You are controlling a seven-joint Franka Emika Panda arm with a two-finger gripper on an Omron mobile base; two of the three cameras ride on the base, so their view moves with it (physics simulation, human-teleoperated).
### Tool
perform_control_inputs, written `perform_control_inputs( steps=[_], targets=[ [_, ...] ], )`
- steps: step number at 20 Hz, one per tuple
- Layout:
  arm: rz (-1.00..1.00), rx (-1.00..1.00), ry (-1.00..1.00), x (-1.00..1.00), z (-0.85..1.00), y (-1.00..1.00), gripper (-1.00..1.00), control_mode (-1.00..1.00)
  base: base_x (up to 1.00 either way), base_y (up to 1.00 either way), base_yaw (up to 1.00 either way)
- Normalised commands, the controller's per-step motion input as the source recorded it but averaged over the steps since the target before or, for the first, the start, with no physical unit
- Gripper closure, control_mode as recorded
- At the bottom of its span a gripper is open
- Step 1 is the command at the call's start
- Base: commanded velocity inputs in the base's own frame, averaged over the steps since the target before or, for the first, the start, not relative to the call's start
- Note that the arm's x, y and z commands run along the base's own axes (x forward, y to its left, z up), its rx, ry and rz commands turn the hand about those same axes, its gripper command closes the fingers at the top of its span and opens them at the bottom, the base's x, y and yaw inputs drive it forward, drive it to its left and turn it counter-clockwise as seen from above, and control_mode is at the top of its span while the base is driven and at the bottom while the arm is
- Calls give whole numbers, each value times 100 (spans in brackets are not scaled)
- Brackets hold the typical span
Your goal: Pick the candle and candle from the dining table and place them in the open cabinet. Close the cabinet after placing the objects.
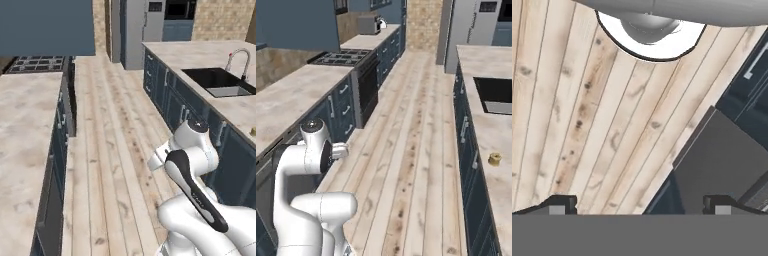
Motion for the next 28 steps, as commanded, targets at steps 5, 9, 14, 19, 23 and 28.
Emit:
perform_control_inputs(
  steps=[5,9,14,19,23,28],
  targets=[
    [0,0,0,0,0,0,-100,100,57,23,-51],
    [0,0,0,0,0,0,-100,100,84,43,-45],
    [0,0,0,0,0,0,-100,100,50,49,-47],
    [0,0,0,0,0,0,-100,100,-2,61,-52],
    [0,0,0,0,0,0,-100,100,-8,64,-56],
    [0,0,0,0,0,0,-100,100,0,72,-50]
  ],
)
